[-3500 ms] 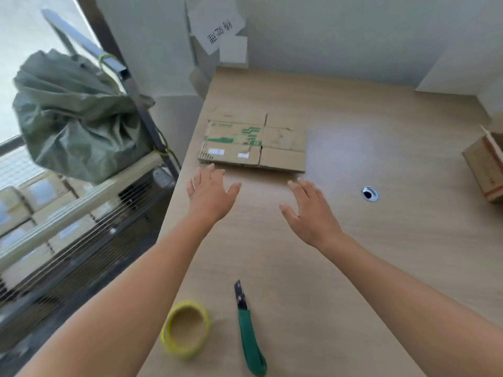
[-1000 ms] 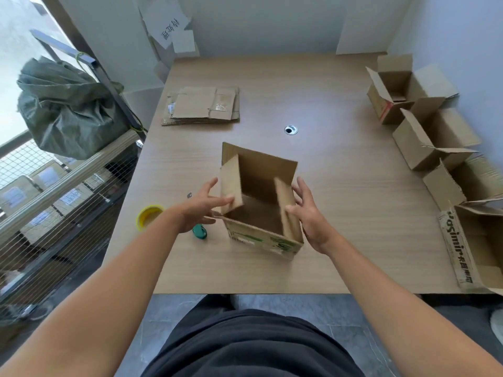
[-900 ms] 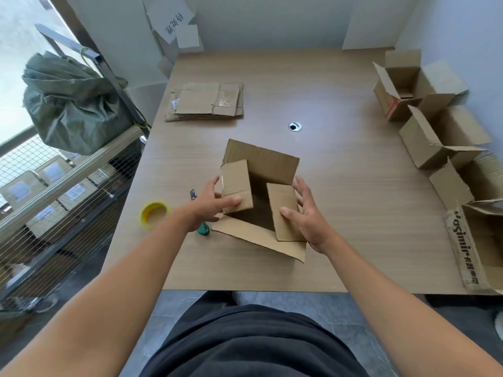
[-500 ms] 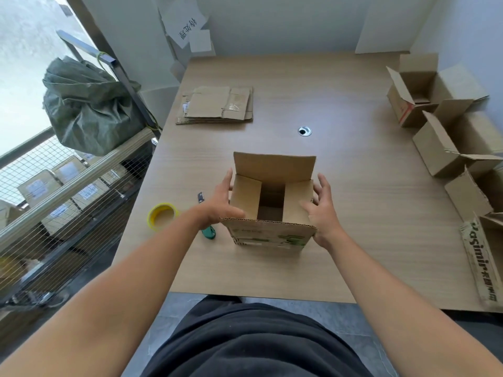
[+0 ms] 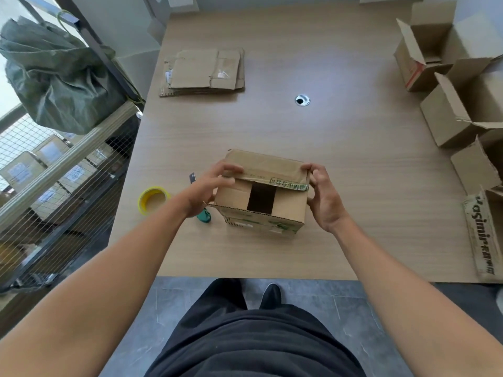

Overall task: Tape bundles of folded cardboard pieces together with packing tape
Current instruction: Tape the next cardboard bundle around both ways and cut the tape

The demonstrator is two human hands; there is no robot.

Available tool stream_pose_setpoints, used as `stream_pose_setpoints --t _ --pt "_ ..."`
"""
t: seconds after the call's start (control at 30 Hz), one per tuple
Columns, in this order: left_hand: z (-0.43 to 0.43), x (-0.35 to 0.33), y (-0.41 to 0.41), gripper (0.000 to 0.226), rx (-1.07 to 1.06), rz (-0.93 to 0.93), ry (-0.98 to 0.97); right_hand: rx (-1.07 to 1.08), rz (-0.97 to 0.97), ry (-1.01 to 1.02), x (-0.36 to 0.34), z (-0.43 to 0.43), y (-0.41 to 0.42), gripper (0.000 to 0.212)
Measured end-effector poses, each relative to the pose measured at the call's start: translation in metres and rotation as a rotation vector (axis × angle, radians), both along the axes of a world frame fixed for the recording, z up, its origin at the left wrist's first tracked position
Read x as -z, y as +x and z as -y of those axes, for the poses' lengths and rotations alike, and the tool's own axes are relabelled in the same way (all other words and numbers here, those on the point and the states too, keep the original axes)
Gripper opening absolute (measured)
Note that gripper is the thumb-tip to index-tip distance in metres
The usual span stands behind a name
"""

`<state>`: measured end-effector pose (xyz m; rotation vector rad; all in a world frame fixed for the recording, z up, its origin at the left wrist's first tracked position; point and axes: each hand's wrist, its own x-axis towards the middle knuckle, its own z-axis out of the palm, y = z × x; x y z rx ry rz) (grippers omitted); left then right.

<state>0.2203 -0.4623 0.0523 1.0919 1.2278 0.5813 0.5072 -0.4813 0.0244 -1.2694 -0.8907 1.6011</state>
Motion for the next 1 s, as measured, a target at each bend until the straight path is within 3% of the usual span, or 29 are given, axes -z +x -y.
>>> stream_pose_setpoints --t 0.03,0.17,0.3,0.43,0.57,0.67,0.73,0.9,0.97,1.0 --pt "0.004 0.000 -0.003 0.046 0.038 0.001 -0.013 -0.022 0.071 0.034 0.001 0.001 0.000 0.022" --pt "0.031 0.008 -0.021 0.083 0.305 -0.078 0.123 -0.098 0.328 0.203 0.005 0.009 -0.002 0.035" --pt "0.050 0.008 -0.020 0.111 0.406 -0.177 0.173 -0.094 0.348 0.187 0.007 0.015 0.002 0.032" --pt "0.057 0.000 -0.009 0.121 0.362 -0.029 0.132 -0.051 0.360 0.173 0.008 0.016 0.010 0.034" --pt "0.057 -0.001 -0.010 0.131 0.482 0.017 0.055 0.022 0.333 0.023 0.016 0.017 0.020 0.029" --pt "0.059 0.001 -0.005 0.129 0.529 -0.095 0.099 0.141 0.217 -0.045 0.018 0.025 0.017 0.031" --pt "0.061 0.007 0.003 0.117 0.414 -0.192 0.190 0.190 0.058 -0.060 0.015 0.026 0.014 0.035" --pt "0.065 0.040 0.021 0.040 -0.153 -0.262 0.274 0.062 -0.055 0.005 0.010 0.033 0.013 0.045" --pt "0.067 0.053 0.026 0.040 -0.222 -0.367 0.284 -0.085 0.067 0.064 0.013 0.038 0.013 0.063" --pt "0.069 0.059 0.028 0.044 -0.229 -0.390 0.252 -0.170 0.229 0.110 0.019 0.042 0.012 0.068"
